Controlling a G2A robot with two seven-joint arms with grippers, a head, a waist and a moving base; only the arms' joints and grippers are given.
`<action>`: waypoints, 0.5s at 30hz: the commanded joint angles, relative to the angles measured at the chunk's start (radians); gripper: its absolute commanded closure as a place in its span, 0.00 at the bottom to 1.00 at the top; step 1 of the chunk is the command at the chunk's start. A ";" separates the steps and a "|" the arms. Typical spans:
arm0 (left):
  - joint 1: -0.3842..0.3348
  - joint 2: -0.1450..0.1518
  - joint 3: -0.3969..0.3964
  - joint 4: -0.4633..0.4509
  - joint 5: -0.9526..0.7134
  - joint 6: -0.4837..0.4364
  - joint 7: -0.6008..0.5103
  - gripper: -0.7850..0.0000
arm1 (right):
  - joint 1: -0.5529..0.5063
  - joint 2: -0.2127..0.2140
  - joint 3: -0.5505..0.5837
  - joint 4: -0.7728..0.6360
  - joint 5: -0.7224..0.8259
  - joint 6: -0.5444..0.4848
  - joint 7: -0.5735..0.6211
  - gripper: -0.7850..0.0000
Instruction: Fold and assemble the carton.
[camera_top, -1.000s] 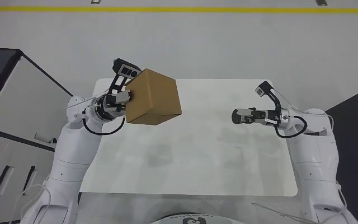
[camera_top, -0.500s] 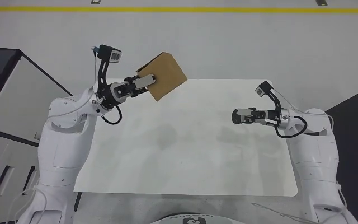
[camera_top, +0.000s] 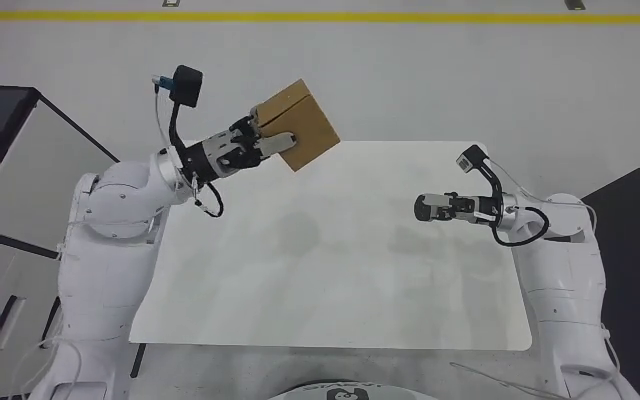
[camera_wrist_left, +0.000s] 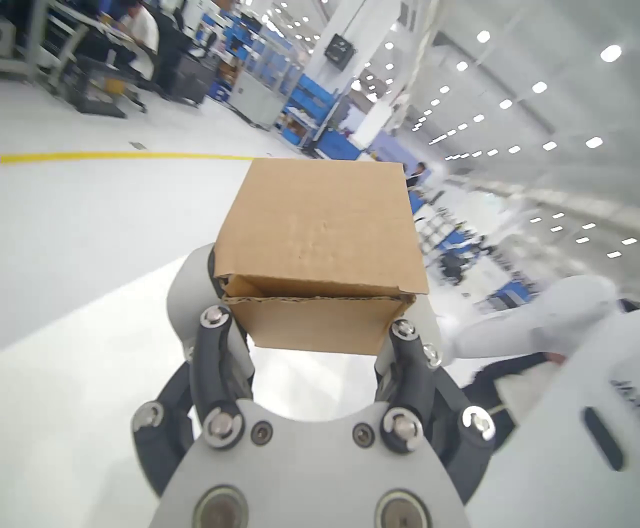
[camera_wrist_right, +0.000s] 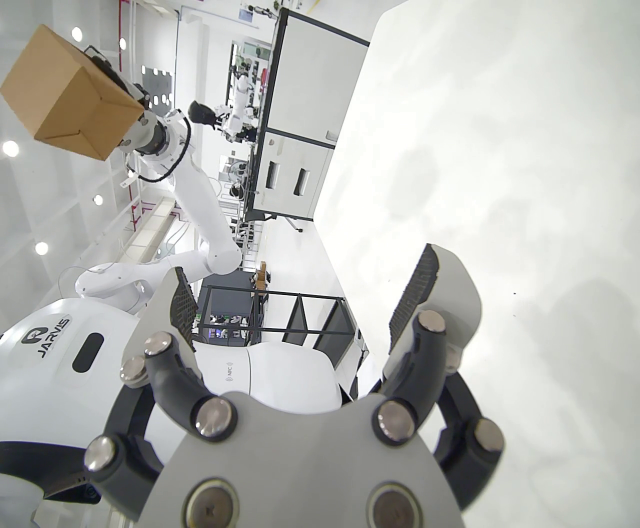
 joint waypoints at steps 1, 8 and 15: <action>0.006 0.000 0.000 -0.028 0.162 -0.025 0.063 1.00 | 0.000 0.000 0.000 0.000 0.000 0.000 0.000 0.00; 0.034 0.007 -0.016 -0.090 0.464 -0.173 0.211 1.00 | 0.000 0.000 0.000 0.000 0.000 0.000 0.000 0.00; 0.051 0.012 -0.022 -0.117 0.531 -0.259 0.242 1.00 | 0.000 0.000 0.000 0.000 0.000 0.000 0.000 0.00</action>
